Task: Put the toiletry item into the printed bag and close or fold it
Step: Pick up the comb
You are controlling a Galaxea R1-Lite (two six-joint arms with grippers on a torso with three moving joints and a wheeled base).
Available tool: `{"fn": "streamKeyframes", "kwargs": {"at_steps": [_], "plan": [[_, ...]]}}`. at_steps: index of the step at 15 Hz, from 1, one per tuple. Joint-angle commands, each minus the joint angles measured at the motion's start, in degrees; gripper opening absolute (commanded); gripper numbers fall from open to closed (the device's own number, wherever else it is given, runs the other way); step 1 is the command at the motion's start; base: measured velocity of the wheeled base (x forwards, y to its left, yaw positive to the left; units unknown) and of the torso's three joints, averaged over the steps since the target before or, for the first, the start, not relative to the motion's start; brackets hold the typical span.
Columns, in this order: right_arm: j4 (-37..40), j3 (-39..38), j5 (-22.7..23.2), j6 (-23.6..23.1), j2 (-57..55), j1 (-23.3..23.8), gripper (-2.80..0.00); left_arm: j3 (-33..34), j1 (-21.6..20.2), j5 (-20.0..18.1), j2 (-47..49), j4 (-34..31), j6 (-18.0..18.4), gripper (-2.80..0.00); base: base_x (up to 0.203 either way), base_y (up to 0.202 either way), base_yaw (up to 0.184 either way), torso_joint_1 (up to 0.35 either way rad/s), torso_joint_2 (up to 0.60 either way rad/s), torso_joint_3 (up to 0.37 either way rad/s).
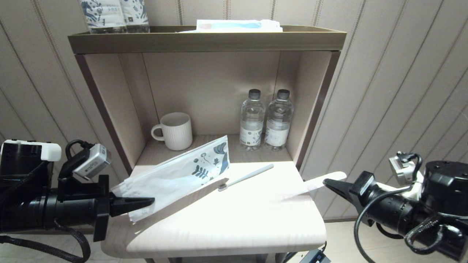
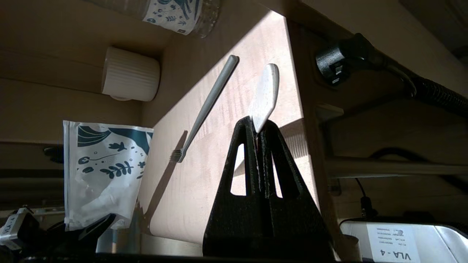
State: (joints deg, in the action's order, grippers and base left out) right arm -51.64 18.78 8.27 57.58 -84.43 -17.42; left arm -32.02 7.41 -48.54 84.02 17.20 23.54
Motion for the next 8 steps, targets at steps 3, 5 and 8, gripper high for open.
{"fn": "streamKeyframes", "kwargs": {"at_steps": [3, 5, 8], "plan": [[28.33, 16.10, 0.11, -0.58, 12.64, 0.08, -2.80, -1.85, 0.06, 0.09, -2.34, 0.20, -0.25, -2.80, 0.000, 0.000, 0.000, 0.000, 0.00, 0.000], [42.45, 24.71, 0.04, -1.91, 14.98, -0.30, -2.80, -2.85, 0.06, 0.58, -2.76, 0.20, -0.28, -2.80, 0.000, 0.000, 0.000, 0.000, 0.00, 0.000], [55.81, 31.81, -0.56, -3.29, 21.27, -8.15, -2.80, -2.78, 0.06, 2.14, -3.19, 0.20, -0.34, -2.80, 0.000, 0.000, 0.000, 0.000, 0.00, 0.000]]}}
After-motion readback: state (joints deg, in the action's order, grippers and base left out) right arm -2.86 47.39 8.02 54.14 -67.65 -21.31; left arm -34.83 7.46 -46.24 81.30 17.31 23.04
